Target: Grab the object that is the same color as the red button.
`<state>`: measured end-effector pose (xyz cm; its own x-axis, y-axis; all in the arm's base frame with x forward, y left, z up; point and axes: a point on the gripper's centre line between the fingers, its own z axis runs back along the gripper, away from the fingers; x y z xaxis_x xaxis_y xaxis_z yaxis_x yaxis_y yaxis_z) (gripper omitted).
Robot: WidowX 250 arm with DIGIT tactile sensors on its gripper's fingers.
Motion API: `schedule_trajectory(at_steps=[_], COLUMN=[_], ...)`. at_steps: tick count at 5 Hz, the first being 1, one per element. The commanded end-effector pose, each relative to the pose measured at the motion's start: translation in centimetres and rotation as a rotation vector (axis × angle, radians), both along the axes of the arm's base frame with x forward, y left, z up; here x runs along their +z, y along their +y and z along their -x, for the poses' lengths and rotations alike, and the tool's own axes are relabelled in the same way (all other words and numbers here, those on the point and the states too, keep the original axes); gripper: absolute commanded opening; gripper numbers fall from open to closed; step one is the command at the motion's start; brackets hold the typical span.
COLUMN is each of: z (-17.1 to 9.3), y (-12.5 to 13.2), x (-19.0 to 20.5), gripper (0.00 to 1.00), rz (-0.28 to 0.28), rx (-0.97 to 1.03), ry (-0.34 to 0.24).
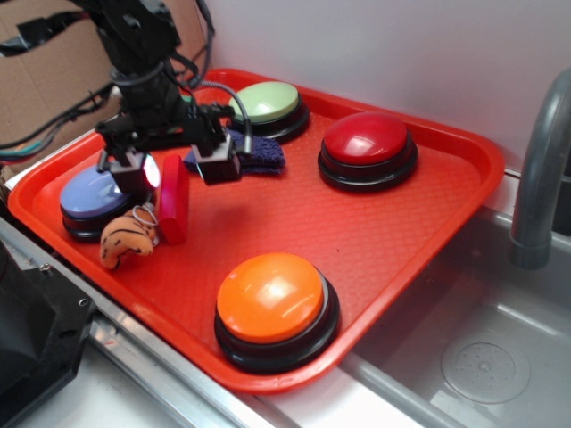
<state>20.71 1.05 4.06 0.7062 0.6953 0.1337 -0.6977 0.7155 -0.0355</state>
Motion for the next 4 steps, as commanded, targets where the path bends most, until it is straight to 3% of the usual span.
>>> schedule_trajectory(at_steps=[1,2,3,4], z=[-0.48,-0.56,-0.93,-1.0], y=[-0.84,-1.54,-1.57,-1.17], x=[-0.6,-0.98,-1.0,-1.48], gripper=[1.0,1.0,1.0,0.0], rz=[0.032,0.094,0.105,0.101], rx=[-0.012,-0.02,-0.022,-0.003], ry=[-0.002,0.012,-0.019,-0.026])
